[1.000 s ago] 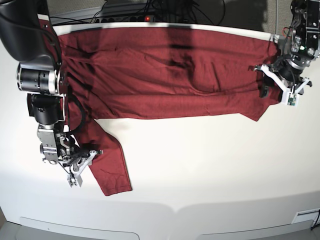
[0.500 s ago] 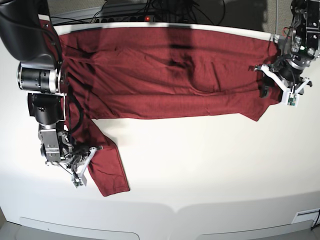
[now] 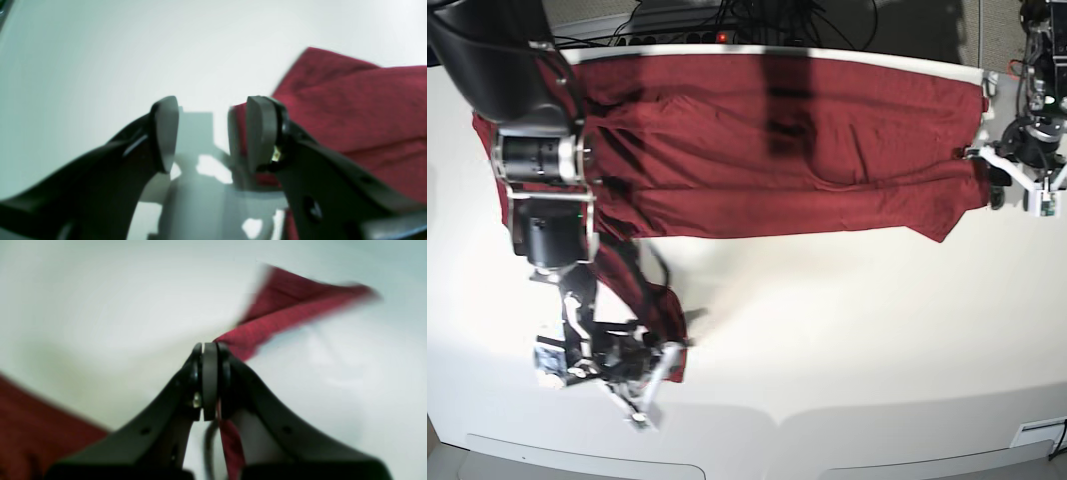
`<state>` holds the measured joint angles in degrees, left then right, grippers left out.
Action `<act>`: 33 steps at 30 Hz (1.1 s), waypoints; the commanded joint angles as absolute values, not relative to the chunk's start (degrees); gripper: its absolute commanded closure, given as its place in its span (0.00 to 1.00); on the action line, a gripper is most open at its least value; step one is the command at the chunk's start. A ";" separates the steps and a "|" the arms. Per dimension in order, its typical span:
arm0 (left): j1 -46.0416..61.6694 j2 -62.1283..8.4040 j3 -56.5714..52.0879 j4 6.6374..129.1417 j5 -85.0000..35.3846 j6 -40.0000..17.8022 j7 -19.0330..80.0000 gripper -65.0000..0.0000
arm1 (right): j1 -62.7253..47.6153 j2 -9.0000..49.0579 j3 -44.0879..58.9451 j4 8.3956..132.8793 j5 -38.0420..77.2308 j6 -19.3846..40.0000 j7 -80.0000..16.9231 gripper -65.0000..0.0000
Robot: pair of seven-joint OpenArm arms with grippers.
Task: Fold the T-shirt properly
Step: 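Swing the right gripper across the shirt and release the sleeve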
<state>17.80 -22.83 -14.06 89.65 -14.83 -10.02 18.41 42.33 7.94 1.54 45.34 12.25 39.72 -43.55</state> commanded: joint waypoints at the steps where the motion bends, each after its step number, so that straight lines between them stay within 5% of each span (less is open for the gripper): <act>1: 18.00 -23.68 -15.68 90.85 -15.03 -9.61 17.30 0.53 | 44.51 7.29 1.67 46.87 13.58 40.00 -43.57 1.00; 12: 22.96 -23.68 -24.64 90.85 -15.03 -9.63 14.76 0.53 | 37.82 -0.91 -1.08 54.94 27.09 40.00 -57.78 1.00; 20: 23.40 -23.68 -24.82 90.85 -15.05 -9.63 14.92 0.53 | 29.45 -1.26 -14.66 67.72 41.25 40.00 -65.73 1.00; 33: 23.83 -23.66 -24.82 90.85 -15.07 -9.63 14.94 0.53 | 20.05 -1.28 -15.79 81.54 53.15 40.00 -70.98 1.00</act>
<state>23.94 -22.70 -24.34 89.71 -14.85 -10.02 16.47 18.72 -0.97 -15.81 80.42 51.42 39.75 -71.99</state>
